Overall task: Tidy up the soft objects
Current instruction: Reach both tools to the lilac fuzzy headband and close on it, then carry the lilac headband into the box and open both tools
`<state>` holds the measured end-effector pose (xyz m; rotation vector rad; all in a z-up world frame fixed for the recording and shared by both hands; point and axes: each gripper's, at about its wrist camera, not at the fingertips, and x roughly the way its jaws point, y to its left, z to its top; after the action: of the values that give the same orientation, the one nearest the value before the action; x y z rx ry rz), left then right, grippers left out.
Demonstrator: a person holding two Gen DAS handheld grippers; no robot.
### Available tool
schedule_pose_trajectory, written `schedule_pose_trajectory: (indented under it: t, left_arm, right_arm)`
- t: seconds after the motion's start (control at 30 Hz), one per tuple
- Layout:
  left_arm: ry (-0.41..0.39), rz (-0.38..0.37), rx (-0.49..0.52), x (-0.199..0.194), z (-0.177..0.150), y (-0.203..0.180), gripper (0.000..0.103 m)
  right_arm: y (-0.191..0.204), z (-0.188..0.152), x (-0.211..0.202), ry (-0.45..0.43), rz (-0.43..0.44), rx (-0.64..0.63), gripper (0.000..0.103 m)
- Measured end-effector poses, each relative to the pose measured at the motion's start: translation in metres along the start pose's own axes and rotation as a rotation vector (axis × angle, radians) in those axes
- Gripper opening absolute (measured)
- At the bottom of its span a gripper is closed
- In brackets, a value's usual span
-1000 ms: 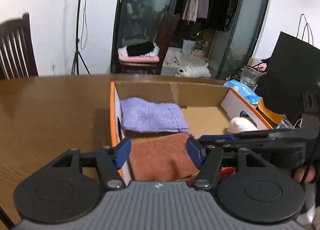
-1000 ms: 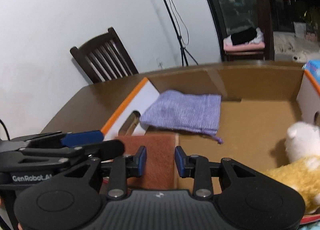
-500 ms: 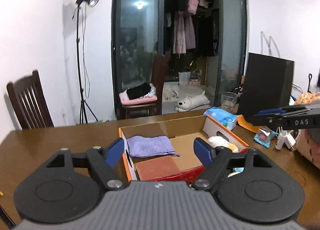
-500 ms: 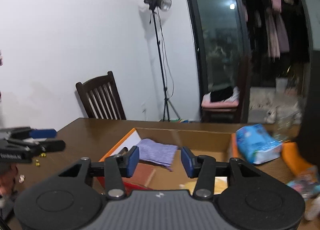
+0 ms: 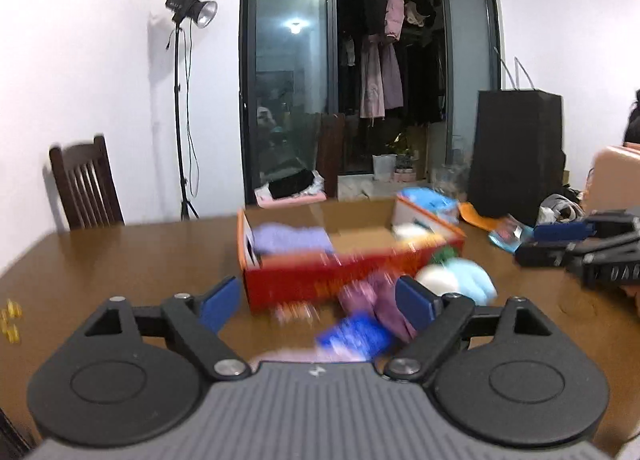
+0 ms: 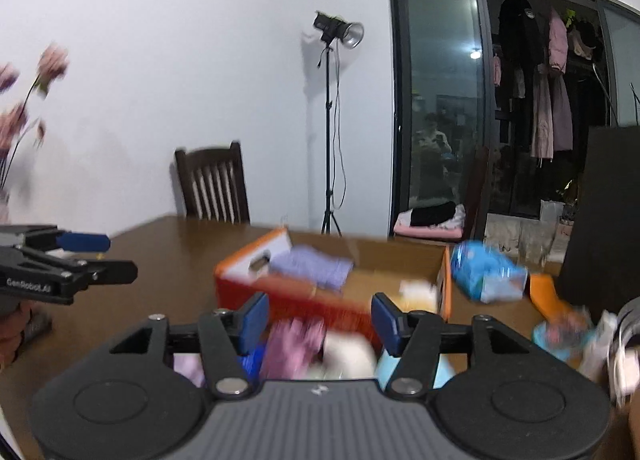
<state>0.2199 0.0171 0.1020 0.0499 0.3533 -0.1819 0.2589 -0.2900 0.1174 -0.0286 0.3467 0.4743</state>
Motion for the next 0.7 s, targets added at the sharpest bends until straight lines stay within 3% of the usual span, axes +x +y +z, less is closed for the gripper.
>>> schedule_pose_trajectory:
  t: [0.17,0.27,0.33,0.37,0.47,0.57,0.63,0.67,0.7]
  left_arm:
    - [0.087,0.002,-0.089,-0.004,-0.041,0.007,0.087]
    - [0.079,0.061,-0.138,0.011,-0.041,0.029,0.087]
    - [0.065,0.061,-0.195,0.027,-0.041,0.044,0.086]
    - [0.079,0.056,-0.229,0.040,-0.043,0.054,0.080]
    - [0.177,0.047,-0.300,0.069,-0.052,0.073,0.041]
    - [0.185,0.003,-0.357,0.065,-0.064,0.079,0.028]
    - [0.180,-0.020,-0.370,0.056,-0.072,0.075,0.023]
    - [0.181,-0.011,-0.366,0.050,-0.077,0.072,0.023]
    - [0.187,-0.006,-0.364,0.043,-0.083,0.069,0.023]
  right_arm:
    - [0.025,-0.062,-0.016,0.086,0.055,0.041,0.056]
    - [0.031,-0.074,-0.002,0.130,0.099,0.125,0.056]
    - [0.036,-0.076,0.012,0.131,0.129,0.129,0.056]
    - [0.039,-0.075,0.024,0.124,0.147,0.144,0.056]
    - [0.047,-0.072,0.060,0.149,0.199,0.244,0.055]
    - [0.055,-0.063,0.094,0.162,0.242,0.335,0.054]
    - [0.062,-0.062,0.114,0.163,0.271,0.365,0.041]
    - [0.064,-0.063,0.120,0.172,0.272,0.361,0.022]
    - [0.069,-0.064,0.125,0.197,0.276,0.343,0.010]
